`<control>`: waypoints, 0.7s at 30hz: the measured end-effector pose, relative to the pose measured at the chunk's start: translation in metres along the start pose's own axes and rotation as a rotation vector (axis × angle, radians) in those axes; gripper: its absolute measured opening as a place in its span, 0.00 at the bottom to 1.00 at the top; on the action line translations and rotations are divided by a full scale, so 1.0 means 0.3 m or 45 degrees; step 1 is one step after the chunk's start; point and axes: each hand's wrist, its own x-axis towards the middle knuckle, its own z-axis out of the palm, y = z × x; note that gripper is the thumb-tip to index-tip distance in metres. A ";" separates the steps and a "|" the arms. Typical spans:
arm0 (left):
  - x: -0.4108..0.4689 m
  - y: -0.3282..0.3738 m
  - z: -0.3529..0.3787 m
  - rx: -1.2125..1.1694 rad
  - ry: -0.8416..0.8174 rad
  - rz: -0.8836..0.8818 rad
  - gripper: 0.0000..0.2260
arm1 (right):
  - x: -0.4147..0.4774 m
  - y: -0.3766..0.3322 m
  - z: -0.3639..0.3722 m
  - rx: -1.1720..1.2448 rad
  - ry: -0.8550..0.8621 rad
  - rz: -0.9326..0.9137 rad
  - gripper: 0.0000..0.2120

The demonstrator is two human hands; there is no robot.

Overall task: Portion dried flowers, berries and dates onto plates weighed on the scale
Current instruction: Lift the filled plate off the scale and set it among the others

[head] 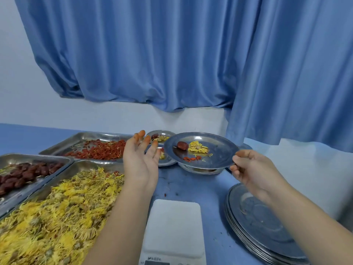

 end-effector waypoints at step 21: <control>0.085 -0.119 -0.012 -0.402 -0.076 -0.411 0.19 | 0.800 0.160 0.162 0.025 0.459 0.140 0.15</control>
